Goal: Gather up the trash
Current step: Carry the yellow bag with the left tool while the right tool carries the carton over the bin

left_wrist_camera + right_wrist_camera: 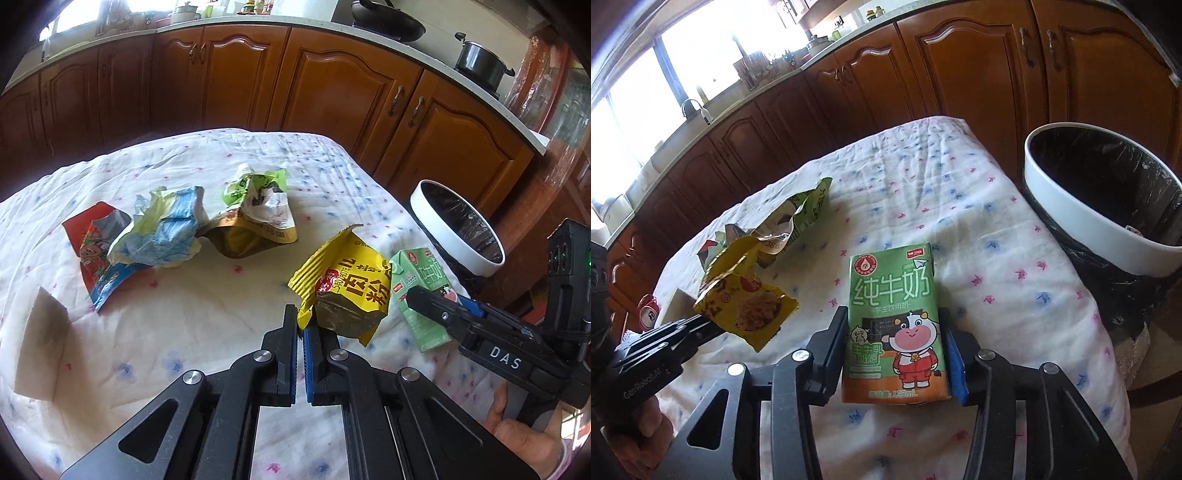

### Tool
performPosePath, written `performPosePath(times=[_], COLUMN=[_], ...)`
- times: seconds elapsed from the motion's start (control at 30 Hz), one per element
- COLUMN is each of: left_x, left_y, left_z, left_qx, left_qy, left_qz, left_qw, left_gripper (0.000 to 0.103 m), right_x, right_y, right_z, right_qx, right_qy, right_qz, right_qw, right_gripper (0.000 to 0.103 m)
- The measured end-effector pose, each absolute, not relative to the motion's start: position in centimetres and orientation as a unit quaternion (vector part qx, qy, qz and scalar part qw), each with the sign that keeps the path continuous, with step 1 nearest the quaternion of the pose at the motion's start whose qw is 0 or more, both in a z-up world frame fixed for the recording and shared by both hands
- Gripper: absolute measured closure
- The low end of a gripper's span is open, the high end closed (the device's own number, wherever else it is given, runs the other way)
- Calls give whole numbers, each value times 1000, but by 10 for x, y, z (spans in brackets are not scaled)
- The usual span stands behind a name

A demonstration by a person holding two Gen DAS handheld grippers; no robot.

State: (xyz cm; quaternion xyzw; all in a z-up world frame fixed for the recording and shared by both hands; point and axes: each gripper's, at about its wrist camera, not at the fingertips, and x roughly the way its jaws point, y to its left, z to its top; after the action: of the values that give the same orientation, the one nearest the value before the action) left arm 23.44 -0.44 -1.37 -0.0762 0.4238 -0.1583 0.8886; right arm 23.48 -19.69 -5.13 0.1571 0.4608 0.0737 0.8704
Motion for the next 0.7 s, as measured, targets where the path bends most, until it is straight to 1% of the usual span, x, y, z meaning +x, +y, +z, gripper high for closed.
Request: performPosePath(times=[0.27, 0.7], left_x=[244, 276], left_y=[-46, -121], left_z=[-4, 5], left_qx=[-61, -15], left_qy=[420, 416], left_qz=[-200, -251], left_qw=[883, 874], left_gripper=[101, 101], right_x=[213, 197], right_y=[-248, -316], right_z=[-29, -14], right_qx=[192, 223], right_qy=[430, 403], right_qz=[39, -10], right_qw=[881, 887], right_gripper=[56, 56])
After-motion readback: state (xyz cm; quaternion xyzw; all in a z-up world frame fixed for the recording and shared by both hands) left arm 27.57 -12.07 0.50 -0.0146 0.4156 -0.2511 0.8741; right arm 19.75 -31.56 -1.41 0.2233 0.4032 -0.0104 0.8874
